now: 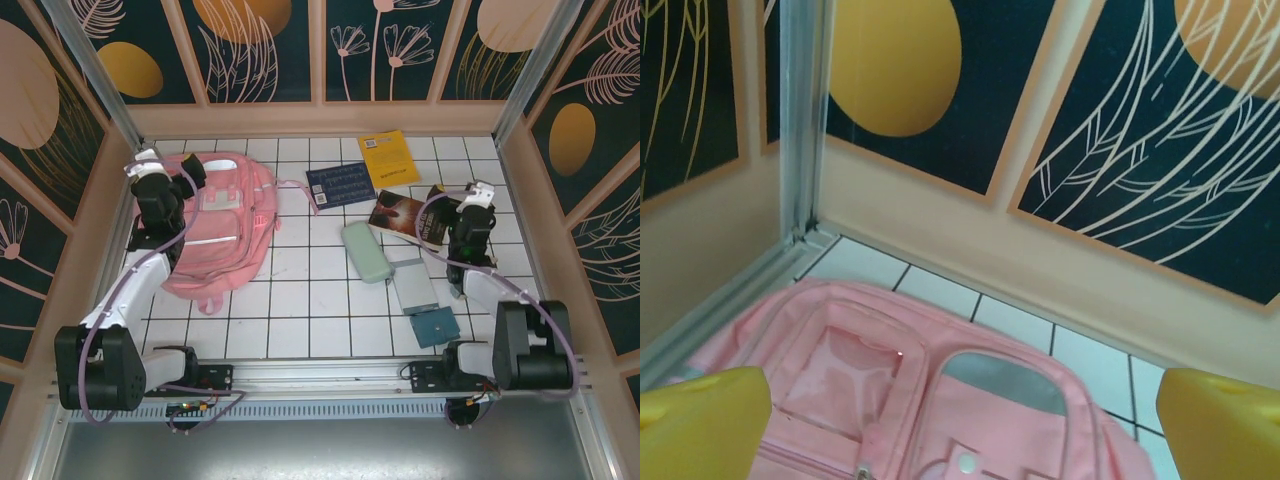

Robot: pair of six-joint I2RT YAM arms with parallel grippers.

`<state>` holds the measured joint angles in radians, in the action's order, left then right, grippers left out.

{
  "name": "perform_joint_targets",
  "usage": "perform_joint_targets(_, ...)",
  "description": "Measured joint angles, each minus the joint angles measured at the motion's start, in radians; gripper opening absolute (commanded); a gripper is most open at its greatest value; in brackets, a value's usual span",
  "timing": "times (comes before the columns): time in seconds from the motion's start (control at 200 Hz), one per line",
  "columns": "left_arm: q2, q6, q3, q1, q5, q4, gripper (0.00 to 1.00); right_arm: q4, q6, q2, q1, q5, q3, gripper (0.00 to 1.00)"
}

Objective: Pack the student bag

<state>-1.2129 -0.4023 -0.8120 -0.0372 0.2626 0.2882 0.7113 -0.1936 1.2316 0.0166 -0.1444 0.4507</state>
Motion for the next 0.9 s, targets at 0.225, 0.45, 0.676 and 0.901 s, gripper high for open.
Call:
perform_joint_targets(0.225,0.072,-0.161,0.050,0.003,-0.055,-0.181,0.99,-0.163,-0.257,-0.139,-0.056,0.098,0.005,0.99)
perform_joint_targets(0.45,0.087,-0.274,0.102,0.003,-0.148,-0.323,0.90,-0.214,-0.337,-0.126,0.003,0.298,0.056,0.99)
perform_joint_targets(0.676,0.192,-0.371,0.210,0.003,-0.117,-0.509,0.94,-0.268,-0.266,-0.099,0.253,0.332,0.161,0.99)
perform_joint_targets(0.901,0.409,-0.458,0.285,0.003,0.004,-0.635,0.97,-0.290,-0.211,-0.065,0.418,0.303,0.185,0.99)
